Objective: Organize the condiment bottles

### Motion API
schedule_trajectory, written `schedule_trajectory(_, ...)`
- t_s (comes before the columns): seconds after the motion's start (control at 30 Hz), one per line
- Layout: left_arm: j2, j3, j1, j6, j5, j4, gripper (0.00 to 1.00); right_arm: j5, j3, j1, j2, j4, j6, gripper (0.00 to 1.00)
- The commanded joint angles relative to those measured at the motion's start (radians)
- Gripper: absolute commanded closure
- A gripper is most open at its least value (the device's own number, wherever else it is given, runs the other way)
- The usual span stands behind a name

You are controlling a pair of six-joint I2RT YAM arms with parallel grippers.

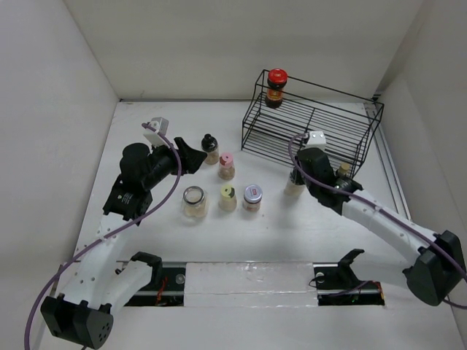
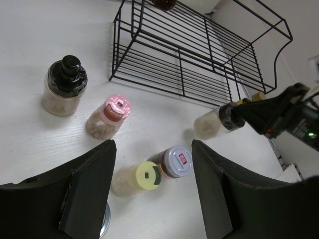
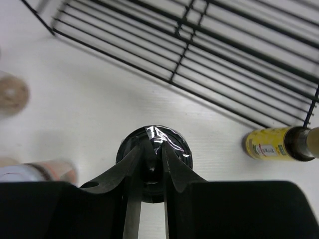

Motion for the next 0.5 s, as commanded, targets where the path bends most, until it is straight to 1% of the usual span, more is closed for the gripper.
schedule_trajectory(0.0, -0.004, 0.029, 0.005, 0.014, 0.022, 0.047, 0.42, 0.022, 0.145, 0.034, -0.116, 0.067, -0.041, 0.86)
schedule_trajectory(0.03, -0.004, 0.029, 0.005, 0.014, 0.022, 0.047, 0.42, 0.008, 0.198, 0.034, -0.131, 0.067, -0.041, 0.86)
schedule_trajectory(0.1, -0.004, 0.029, 0.005, 0.014, 0.022, 0.047, 0.42, -0.044, 0.251, 0.034, -0.154, 0.112, -0.068, 0.86)
schedule_trajectory(0.13, -0.004, 0.029, 0.005, 0.014, 0.022, 0.047, 0.42, -0.061, 0.316, 0.023, -0.154, 0.125, -0.085, 0.86)
schedule_trajectory(0.23, -0.004, 0.029, 0.005, 0.014, 0.022, 0.047, 0.42, -0.099, 0.432, -0.035, -0.105, 0.173, -0.108, 0.87)
schedule_trajectory(0.3, -0.004, 0.029, 0.005, 0.014, 0.022, 0.047, 0.42, -0.119, 0.541, -0.076, -0.029, 0.214, -0.122, 0.87)
schedule_trajectory(0.33, -0.004, 0.029, 0.005, 0.014, 0.022, 0.047, 0.42, -0.163, 0.584, -0.125, 0.005, 0.227, -0.122, 0.87)
schedule_trajectory(0.37, -0.004, 0.029, 0.005, 0.014, 0.031, 0.047, 0.42, -0.185, 0.681, -0.15, 0.043, 0.236, -0.122, 0.87)
schedule_trajectory(0.4, -0.004, 0.029, 0.005, 0.014, 0.031, 0.047, 0.42, -0.198, 0.734, -0.168, 0.129, 0.236, -0.133, 0.88)
schedule_trajectory(0.47, -0.013, 0.029, 0.005, 0.014, 0.031, 0.047, 0.42, -0.21, 0.834, -0.216, 0.213, 0.236, -0.146, 0.89)
